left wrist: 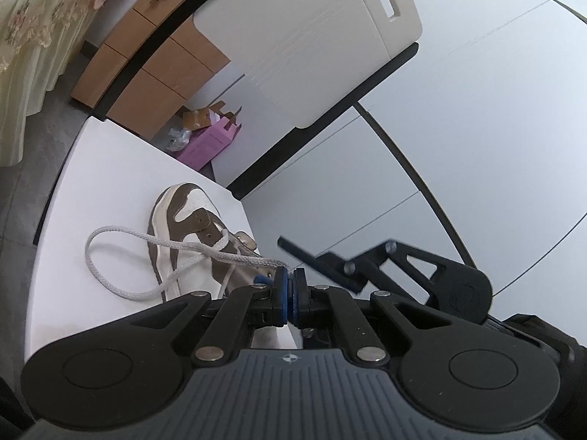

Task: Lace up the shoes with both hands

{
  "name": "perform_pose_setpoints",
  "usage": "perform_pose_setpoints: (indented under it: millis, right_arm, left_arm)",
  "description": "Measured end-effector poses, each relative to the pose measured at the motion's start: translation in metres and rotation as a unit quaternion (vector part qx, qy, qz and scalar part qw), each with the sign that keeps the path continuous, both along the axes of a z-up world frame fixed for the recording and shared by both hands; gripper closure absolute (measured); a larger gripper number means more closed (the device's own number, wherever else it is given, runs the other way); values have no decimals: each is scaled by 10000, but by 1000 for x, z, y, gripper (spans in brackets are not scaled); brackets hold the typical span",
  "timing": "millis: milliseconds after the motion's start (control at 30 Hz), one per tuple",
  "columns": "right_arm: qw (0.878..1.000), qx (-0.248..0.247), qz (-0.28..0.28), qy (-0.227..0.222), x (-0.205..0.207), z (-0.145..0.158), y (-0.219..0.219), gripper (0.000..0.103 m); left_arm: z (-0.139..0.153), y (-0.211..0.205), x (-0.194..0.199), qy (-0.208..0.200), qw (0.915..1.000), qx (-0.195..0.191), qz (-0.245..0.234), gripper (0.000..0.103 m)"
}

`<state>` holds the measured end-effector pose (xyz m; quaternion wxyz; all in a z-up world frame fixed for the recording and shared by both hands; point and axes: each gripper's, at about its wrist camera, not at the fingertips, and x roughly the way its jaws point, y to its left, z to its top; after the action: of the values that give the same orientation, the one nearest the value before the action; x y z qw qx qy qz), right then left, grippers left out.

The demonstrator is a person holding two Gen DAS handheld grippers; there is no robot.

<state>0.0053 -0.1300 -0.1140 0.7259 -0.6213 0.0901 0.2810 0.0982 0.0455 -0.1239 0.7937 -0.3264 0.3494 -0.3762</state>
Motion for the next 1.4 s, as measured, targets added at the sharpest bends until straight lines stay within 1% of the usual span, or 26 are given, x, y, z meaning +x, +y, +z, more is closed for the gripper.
perform_pose_setpoints:
  millis: [67,100,133,167,333,433,500,533,600,767,800,900,933,967,1000,1033,1067,1100,1133,1200,1233,1333,1367,1400]
  right_arm:
    - [10000,55,-26,22,1,4,0,86]
    - [9999,122,-81,67,2,7,-1,89]
    - [9997,190,-136,113,3,9,-2,92]
    - [9993,258,-199,163,5,12,-3,101]
    - [9960,593,-533,405,17,27,-9,101]
    - [9937,742,-723,430,23,38,-13,101]
    - [9897,957,-946,492,31,45,-22,100]
    - [9862,1114,-1094,556,37,50,-28,100]
    - [9749,1521,-1453,727,51,65,-38,100]
    - [9396,2395,-2272,904,77,107,-66,100]
    - [9329,2520,-2409,898,79,114,-72,100]
    - [9114,2880,-2817,839,71,122,-96,100]
    - [9013,3036,-2988,787,74,128,-106,100]
    - [8854,3273,-3211,757,78,136,-119,100]
    - [8643,3565,-3467,755,81,146,-134,100]
    - [8415,3865,-3697,760,83,156,-150,100]
    - [8169,4176,-3909,741,86,166,-165,100]
    - [7935,4457,-4087,688,86,176,-181,100]
    - [7729,4683,-4239,603,84,185,-196,100]
    - [7421,4956,-4496,384,79,199,-220,100]
    - [7294,5034,-4624,266,76,205,-232,100]
    - [6979,5171,-4954,-67,67,215,-261,100]
    - [6845,5248,-5058,-144,63,218,-272,100]
    - [6678,5365,-5157,-200,58,220,-283,100]
  left_arm:
    - [0,1,0,-23,10000,-52,-13,100]
    - [0,1,0,-34,10000,-70,-11,100]
    - [0,1,0,-40,10000,-72,9,100]
    - [1,2,0,-45,10000,-67,37,100]
    - [3,2,-1,-138,9998,-152,49,99]
    - [4,4,-1,-159,9997,-159,130,98]
    - [4,6,-1,-128,9996,-124,219,98]
    - [3,6,-1,-95,9996,-86,262,98]
    - [0,6,1,5,9994,43,338,98]
    - [-5,2,5,161,9986,297,415,98]
    - [-5,0,5,161,9985,332,407,98]
    - [-6,-3,5,154,9984,402,369,98]
    - [-7,-4,6,155,9982,439,369,98]
    - [-7,-5,6,156,9981,477,368,98]
    - [-8,-6,6,163,9978,520,375,94]
    - [-8,-7,7,173,9975,568,387,77]
    - [-9,-9,7,166,9970,626,412,66]
    - [-9,-11,7,123,9966,690,434,53]
    - [-9,-13,7,65,9963,738,432,53]
    - [-9,-16,7,-28,9959,807,416,50]
    - [-9,-17,6,-56,9955,844,427,50]
    - [-8,-20,5,-196,9933,1007,529,50]
    - [-7,-21,4,-259,9924,1066,564,50]
    - [-7,-23,4,-323,9912,1141,595,50]
